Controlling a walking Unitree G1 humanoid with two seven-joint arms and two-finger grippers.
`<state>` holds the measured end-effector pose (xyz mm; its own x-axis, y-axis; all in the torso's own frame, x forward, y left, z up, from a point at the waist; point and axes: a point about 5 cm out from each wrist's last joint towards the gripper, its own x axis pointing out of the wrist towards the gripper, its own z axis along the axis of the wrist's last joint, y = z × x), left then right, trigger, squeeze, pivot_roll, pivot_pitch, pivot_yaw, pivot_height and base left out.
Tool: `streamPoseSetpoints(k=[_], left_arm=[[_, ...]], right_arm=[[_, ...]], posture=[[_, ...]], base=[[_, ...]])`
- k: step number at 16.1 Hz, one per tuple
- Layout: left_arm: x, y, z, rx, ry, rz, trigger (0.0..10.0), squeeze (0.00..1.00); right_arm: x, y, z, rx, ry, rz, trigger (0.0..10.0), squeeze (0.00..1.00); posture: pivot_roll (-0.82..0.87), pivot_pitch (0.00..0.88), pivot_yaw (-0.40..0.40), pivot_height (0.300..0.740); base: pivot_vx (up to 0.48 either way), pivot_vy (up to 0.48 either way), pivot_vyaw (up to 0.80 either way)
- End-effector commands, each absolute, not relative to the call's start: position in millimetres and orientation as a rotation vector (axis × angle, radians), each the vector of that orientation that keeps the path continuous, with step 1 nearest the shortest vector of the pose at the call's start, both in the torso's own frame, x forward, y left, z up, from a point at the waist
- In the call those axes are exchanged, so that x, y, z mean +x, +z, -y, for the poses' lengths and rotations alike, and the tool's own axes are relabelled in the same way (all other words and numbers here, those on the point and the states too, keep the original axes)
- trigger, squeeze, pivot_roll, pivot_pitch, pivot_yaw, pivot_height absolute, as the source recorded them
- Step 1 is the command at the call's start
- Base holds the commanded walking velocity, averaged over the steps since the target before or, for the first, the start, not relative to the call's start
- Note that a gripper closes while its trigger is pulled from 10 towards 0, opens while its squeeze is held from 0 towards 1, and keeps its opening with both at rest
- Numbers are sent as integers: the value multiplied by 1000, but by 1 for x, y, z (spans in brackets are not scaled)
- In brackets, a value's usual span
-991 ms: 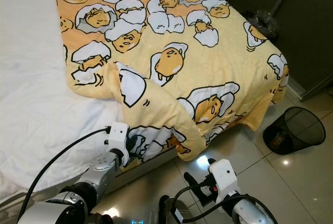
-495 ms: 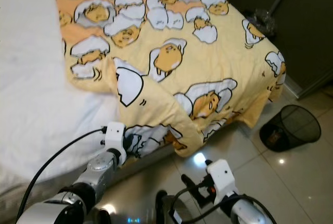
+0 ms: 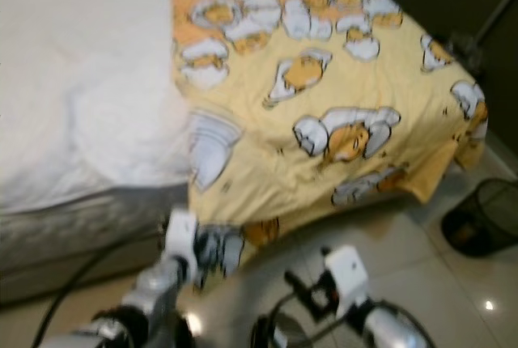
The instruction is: Clean up the room
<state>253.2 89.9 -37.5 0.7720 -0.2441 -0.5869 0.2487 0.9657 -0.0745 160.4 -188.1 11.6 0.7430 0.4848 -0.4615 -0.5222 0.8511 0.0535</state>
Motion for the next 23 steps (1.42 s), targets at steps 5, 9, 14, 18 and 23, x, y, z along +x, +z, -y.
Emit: streamPoseSetpoints(k=[5, 9, 14, 18, 23], left_arm=[[222, -58, -70, 125, -362, -761, 10000, 0], [242, -42, -78, 220, -342, -610, 10000, 1000], [308, 55, -144, 52, 14, -46, 10000, 1000], [304, 91, -167, 18, 79, 96, 10000, 1000], [272, 86, -185, 114, 136, 24, 10000, 0]], right_arm=[[160, 8, 192, -76, 558, -509, 10000, 0], [164, 8, 194, -86, 539, -483, 10000, 0], [233, 49, 189, -7, 311, -198, 10000, 0], [261, 73, 181, 21, 197, -54, 10000, 0], [266, 74, 181, 54, 139, -36, 10000, 0]], posture=[[-266, 150, -92, 740], [-273, 140, -82, 740], [-204, 6, 6, 740], [-177, 0, 53, 740], [-160, 0, 55, 740]], base=[[0, 0, 0], [0, 0, 0], [0, 0, 0], [0, 0, 0], [0, -288, 408]])
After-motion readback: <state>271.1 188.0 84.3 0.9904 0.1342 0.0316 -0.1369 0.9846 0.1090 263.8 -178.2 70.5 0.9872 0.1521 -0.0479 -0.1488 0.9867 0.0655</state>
